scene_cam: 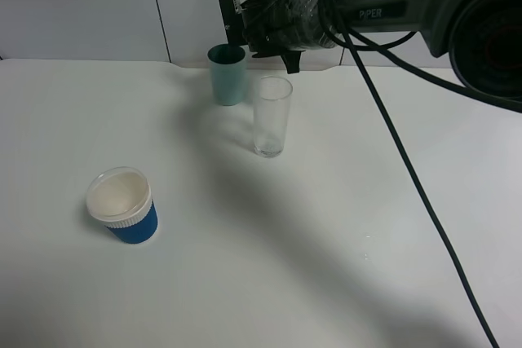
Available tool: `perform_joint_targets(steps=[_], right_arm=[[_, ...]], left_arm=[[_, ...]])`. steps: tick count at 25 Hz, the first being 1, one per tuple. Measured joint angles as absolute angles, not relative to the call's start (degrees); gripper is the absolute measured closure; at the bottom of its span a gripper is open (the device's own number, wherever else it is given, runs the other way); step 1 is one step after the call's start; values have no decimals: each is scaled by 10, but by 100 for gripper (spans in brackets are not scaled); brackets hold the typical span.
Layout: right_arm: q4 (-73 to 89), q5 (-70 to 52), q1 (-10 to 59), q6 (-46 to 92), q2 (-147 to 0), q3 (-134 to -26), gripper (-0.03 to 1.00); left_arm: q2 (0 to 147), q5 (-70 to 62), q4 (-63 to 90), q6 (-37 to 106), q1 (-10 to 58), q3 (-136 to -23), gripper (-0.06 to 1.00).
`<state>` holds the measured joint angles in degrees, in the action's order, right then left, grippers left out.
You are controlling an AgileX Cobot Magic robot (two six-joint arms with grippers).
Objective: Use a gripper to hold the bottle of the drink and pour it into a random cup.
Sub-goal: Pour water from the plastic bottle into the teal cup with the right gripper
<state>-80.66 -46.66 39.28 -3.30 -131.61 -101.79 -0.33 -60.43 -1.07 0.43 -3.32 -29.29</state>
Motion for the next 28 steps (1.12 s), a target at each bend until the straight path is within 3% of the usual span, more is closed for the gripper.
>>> perform_joint_targets(steps=[28], right_arm=[[-802,-484,393,31,-1316,-1018,41]], left_arm=[[-3,-604,-11,4,-33,-293,-4]])
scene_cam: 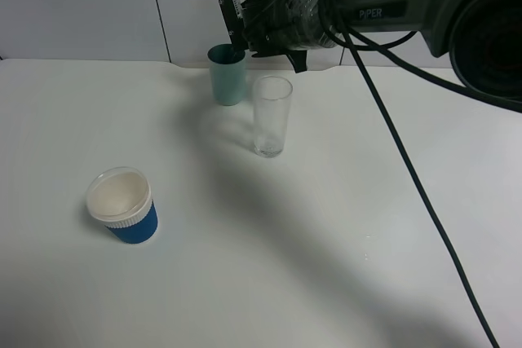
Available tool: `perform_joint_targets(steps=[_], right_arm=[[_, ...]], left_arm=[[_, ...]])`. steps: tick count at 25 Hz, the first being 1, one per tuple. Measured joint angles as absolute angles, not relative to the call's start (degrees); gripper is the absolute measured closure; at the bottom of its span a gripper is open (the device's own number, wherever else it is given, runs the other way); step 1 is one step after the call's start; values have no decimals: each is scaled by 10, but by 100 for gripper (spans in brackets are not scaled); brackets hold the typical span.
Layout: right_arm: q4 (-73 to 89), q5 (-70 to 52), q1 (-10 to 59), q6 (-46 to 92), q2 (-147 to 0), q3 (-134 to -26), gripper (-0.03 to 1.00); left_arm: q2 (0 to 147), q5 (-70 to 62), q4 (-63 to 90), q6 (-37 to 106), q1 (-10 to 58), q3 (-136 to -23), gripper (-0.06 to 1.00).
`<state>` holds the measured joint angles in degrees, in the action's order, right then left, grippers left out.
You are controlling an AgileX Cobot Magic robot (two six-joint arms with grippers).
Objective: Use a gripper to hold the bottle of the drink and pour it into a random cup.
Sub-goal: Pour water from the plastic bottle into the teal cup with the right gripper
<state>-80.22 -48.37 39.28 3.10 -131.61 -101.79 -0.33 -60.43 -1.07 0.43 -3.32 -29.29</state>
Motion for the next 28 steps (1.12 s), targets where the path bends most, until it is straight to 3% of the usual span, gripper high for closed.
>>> perform_joint_targets(steps=[28], right_arm=[[-813,-484,399,36,-1316,-1018,41]], left_arm=[[-3,-604,-11,4,-33,-293,-4]])
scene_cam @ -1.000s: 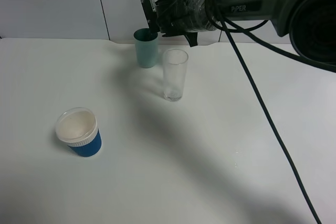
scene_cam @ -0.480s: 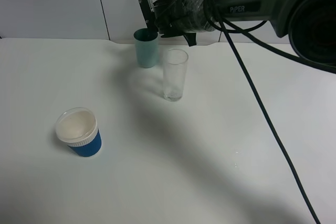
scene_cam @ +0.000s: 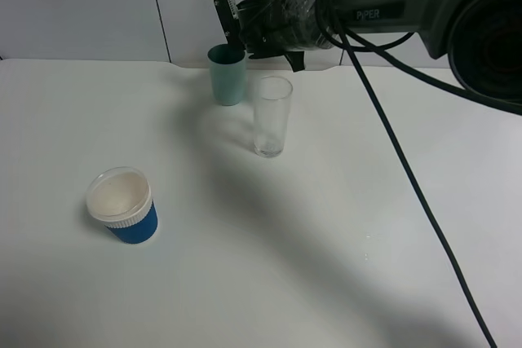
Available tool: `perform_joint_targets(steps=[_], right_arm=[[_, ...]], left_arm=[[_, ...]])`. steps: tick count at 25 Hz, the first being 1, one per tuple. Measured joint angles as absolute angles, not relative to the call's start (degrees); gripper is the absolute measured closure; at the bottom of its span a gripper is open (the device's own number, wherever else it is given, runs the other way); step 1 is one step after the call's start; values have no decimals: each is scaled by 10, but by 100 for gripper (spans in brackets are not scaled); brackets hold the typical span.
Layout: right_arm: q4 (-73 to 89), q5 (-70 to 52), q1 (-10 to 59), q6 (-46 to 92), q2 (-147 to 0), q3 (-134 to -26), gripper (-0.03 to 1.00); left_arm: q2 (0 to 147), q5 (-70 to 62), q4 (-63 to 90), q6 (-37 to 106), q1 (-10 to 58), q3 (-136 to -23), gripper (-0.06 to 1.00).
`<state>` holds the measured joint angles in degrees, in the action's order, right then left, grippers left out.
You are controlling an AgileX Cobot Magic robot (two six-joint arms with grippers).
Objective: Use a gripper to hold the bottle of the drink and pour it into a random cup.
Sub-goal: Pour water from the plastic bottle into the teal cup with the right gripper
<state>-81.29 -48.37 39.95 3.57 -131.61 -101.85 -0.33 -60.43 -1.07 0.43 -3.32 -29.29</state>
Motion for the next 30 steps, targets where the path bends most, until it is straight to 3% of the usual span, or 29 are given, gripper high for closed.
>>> perform_joint_targets(steps=[30], right_arm=[[-816,-494,402,84,-1310,-1035,41]], left_arm=[[-3,-604,-11,4,-33,-293,-4]])
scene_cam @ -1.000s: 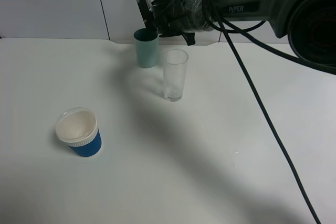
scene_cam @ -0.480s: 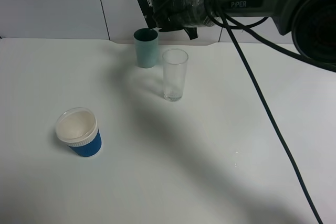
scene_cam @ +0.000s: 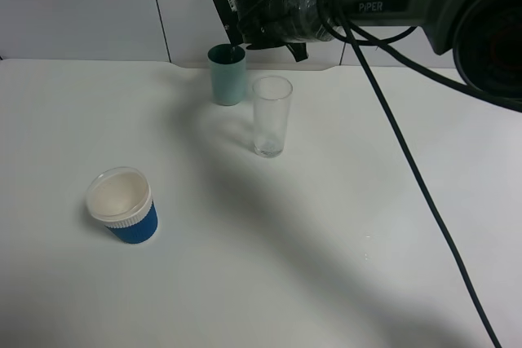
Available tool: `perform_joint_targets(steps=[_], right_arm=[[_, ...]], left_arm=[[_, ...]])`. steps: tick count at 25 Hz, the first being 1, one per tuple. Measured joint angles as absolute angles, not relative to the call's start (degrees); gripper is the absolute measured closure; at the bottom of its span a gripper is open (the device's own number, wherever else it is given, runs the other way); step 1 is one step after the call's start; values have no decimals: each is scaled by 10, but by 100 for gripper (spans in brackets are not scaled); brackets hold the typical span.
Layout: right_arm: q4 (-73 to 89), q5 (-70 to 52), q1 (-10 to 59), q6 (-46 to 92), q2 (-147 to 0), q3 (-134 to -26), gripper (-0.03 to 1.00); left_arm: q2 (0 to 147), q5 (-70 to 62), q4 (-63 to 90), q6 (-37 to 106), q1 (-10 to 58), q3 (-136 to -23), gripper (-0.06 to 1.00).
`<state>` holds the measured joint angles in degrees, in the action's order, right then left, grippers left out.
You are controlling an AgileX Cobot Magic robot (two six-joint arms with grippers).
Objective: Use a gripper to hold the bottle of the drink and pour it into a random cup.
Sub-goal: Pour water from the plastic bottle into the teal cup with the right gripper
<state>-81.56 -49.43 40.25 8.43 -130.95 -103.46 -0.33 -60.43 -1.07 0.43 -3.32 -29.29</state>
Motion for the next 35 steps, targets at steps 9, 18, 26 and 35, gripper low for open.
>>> perform_joint_targets(steps=[9,18,26,35], right_arm=[[-816,-494,402,66,-1310,-1035,41],[-818,-494,402,66,-1310,-1035,41],[-822,-493,402,89,-1310,-1035,41],[-828,-479,406,90,-1310,-1035,41]], left_arm=[[-3,-604,-11,4,-33,-293,-4],[-3,-604,-12,4,-33,-293,-4],[-3,-604,-12,4,-33,-293,-4],[-3,-604,-11,4,-33,-293,-4]])
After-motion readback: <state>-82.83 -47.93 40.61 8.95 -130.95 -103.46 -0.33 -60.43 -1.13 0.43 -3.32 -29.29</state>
